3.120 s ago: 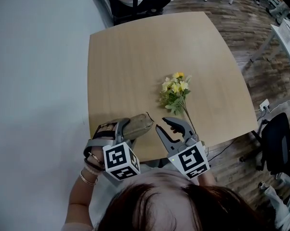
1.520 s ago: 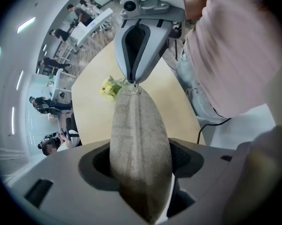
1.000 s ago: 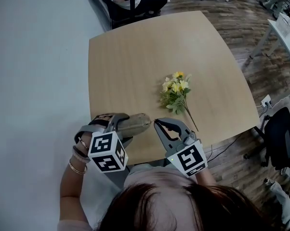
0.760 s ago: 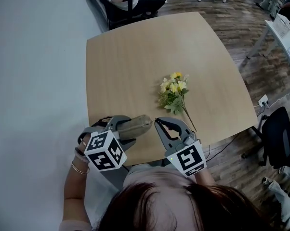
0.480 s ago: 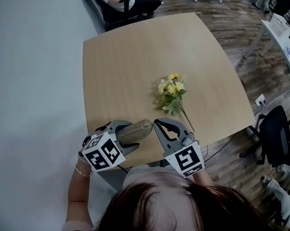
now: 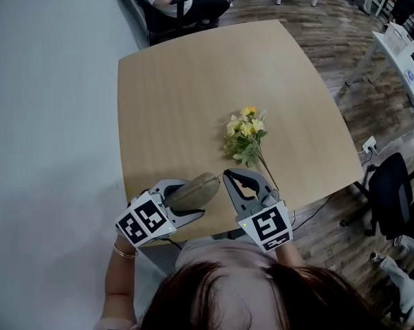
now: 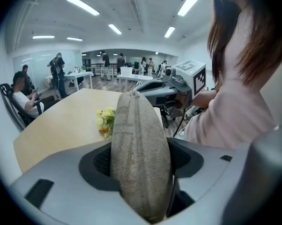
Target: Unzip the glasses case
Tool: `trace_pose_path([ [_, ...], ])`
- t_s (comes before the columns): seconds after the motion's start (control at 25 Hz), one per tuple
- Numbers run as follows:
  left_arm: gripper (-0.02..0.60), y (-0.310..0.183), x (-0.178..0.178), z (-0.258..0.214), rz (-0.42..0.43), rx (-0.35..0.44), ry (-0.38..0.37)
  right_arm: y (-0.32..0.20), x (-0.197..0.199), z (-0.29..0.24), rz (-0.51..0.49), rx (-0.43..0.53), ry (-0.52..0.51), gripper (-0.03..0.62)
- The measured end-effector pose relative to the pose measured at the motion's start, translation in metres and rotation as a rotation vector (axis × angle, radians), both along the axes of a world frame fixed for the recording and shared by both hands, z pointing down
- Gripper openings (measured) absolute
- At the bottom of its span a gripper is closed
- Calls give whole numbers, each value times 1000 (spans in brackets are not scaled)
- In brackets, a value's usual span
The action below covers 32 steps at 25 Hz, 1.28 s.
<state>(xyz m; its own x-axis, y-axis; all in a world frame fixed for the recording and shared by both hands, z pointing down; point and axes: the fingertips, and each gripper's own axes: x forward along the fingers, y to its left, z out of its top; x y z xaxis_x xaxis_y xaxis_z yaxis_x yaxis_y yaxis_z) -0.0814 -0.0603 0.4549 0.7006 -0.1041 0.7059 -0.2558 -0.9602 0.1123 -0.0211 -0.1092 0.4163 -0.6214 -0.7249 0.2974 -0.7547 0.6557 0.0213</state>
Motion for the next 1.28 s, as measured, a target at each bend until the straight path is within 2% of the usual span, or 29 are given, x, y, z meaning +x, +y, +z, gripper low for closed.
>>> trace_pose_path([
  [0.56,288,-2,0,-4,-75,-18,98,-7,-2,5,19,-19,-3,18],
  [0.76,288,-1,6,-10,-134,-27,190,-10,0,9,33,-35,-20,18],
  [1.12,288,4,7,-15,-205,-60,291,-6,-3,11,44,-55,-28,18],
  [1.28,288,3,8,-22,-261,-83,383,-8,-6,8,40,-55,-37,18],
])
